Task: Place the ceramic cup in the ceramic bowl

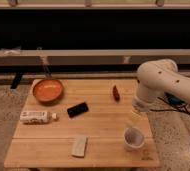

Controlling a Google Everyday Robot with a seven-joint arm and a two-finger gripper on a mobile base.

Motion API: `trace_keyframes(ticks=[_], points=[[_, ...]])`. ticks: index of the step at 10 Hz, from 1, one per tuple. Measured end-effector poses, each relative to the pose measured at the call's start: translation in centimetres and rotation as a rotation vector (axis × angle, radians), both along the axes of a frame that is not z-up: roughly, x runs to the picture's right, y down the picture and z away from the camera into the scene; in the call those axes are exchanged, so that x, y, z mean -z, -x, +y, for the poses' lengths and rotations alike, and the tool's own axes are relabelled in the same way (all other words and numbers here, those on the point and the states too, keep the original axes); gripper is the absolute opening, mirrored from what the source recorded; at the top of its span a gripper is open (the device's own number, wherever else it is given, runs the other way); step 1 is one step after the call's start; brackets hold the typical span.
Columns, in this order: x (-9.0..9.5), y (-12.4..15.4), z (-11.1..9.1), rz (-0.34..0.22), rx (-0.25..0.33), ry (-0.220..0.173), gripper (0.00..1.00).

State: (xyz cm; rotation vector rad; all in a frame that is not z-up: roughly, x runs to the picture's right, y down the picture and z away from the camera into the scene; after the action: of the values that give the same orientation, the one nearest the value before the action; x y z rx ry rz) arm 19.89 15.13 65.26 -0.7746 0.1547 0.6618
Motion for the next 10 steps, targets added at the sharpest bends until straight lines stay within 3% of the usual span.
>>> trace_keyframes(ticks=[3,8,10], points=[[-1.2,0.2,3.4,0.032,-0.051,0.007,0.69],[-4.5,0.8,4.1,0.052,-0.084,0.006,0.69],[-5.0,0.4,4.2,0.055,-0.090,0.008,0.69]])
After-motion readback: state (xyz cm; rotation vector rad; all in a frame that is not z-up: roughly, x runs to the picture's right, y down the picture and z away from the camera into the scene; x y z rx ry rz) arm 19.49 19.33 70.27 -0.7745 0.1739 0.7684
